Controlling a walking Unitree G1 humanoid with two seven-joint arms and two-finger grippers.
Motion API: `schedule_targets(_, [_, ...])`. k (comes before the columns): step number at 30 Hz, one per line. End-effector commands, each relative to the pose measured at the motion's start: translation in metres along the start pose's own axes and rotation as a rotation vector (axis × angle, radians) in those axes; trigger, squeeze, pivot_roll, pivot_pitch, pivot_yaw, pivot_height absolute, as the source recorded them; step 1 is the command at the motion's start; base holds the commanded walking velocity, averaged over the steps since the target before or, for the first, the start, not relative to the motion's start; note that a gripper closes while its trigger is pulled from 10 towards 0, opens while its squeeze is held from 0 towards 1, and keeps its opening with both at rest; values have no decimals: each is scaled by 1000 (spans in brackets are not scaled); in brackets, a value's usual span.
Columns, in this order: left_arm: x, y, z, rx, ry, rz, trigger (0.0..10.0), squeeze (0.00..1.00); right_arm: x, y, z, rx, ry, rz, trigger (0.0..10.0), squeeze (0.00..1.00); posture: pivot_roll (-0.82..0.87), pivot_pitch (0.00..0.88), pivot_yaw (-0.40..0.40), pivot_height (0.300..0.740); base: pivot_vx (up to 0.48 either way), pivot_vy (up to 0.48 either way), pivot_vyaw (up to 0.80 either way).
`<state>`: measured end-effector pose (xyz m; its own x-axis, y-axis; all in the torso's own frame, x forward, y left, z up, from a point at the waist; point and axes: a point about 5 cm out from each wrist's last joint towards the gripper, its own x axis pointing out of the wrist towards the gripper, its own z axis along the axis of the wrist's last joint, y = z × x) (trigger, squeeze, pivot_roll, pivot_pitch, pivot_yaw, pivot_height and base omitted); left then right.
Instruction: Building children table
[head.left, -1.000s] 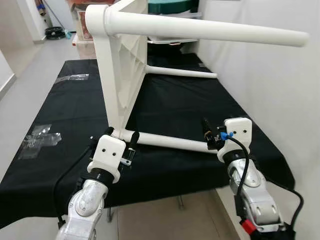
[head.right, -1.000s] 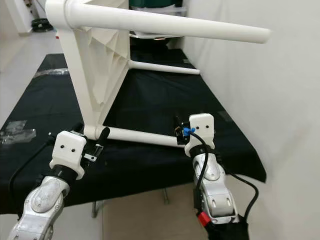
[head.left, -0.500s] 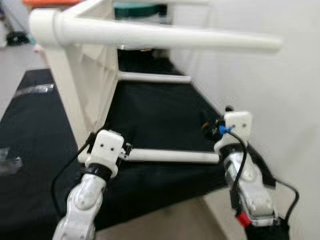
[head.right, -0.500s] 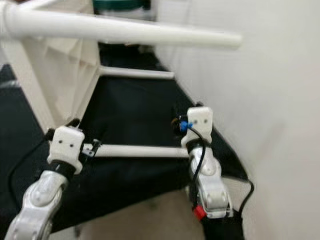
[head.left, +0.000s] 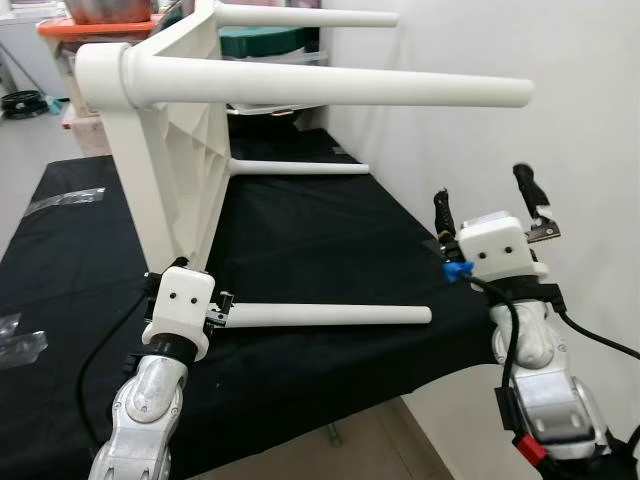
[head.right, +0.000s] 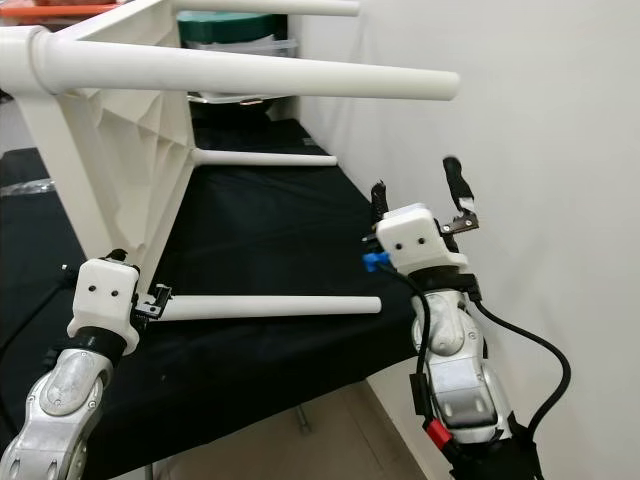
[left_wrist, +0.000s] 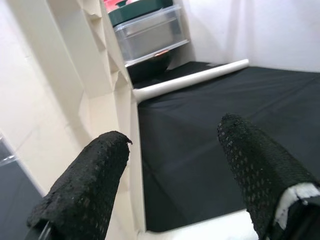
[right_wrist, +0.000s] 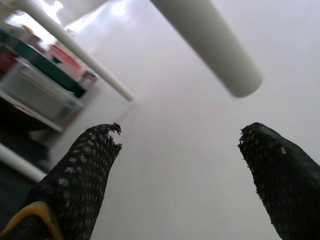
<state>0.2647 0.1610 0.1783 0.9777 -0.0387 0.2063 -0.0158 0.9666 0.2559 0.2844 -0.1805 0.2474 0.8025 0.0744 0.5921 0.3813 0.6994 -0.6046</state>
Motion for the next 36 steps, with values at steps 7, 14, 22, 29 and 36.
schedule_targets(7, [22, 8, -11, -56, 31, 39, 10000, 0, 17, -11, 33, -215, -213, -90, 10000, 0, 35, 30, -31, 740, 0, 0, 0])
schedule_targets(14, [32, 1, -14, -91, 42, 37, 10000, 0, 23, -6, 38, -304, -288, -59, 10000, 0, 29, 32, -34, 740, 0, 0, 0])
schedule_targets(22, [41, 0, -18, -96, 41, 40, 10000, 0, 37, -6, 40, -358, -326, -71, 10000, 0, 27, 40, -37, 740, 0, 0, 0])
schedule_targets(29, [47, 12, -20, -75, 41, 87, 10000, 0, 51, -15, 38, -401, -345, -104, 10000, 0, 25, 44, -36, 740, 0, 0, 0])
schedule_targets(36, [48, 4, -23, -85, 41, 77, 10000, 0, 66, -18, 40, -432, -374, -110, 10000, 0, 21, 49, -34, 740, 0, 0, 0])
